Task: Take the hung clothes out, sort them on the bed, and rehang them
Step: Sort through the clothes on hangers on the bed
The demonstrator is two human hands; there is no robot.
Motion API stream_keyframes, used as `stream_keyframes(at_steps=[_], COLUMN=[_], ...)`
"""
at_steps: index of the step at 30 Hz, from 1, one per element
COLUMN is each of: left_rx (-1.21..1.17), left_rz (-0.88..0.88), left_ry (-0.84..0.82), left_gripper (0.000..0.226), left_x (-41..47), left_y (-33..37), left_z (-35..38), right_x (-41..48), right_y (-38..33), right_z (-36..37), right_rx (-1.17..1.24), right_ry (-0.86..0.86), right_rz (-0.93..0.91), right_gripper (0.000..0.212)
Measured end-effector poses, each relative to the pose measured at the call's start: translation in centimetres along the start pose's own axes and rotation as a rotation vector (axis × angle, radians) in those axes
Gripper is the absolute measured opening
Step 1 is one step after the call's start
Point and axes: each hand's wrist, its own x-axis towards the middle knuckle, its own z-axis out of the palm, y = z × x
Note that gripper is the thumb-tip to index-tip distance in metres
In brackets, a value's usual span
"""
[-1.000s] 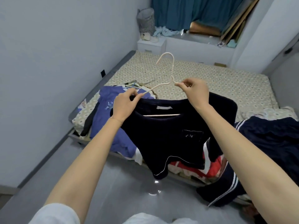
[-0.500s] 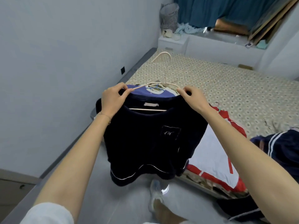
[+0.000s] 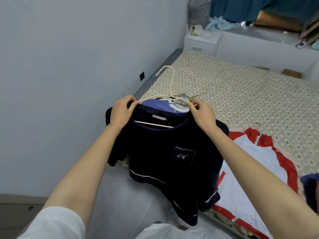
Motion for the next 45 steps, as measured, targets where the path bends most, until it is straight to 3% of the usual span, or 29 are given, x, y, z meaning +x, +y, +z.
stream_keyframes(at_steps=[12,18,28,35,45], left_rx=[-0.015,-0.03,0.07,0.154,0.262], left_rz=[0.07,0.052,0.094,0.147,0.302], left_ry=[-0.058,-0.199,-0.328,-0.366,-0.484], left_gripper=[0.025,0.023,0.026,0.015,0.045], left_x=[16.0,22.0,26.5,26.7,24.6], left_y=[-5.8,-10.7,-18.9,-21.1,-14.5], left_z=[9.0,17.6,31.9,36.3,35.5], right_x=[12.5,18.8,24.2,24.8,19.3], right_y=[1.8,7.0,18.7,22.4,21.7], right_z=[6.0,10.9,20.2,22.9,17.3], right_rx=[-0.008,-0.039,-0.168,-0.219,-0.493], right_ry=[0.097,0.056,0.033,-0.042,-0.144], right_rz=[0.192,0.308,0.452,0.473,0.441], right_gripper=[0.041,0.035,0.041,0.022,0.057])
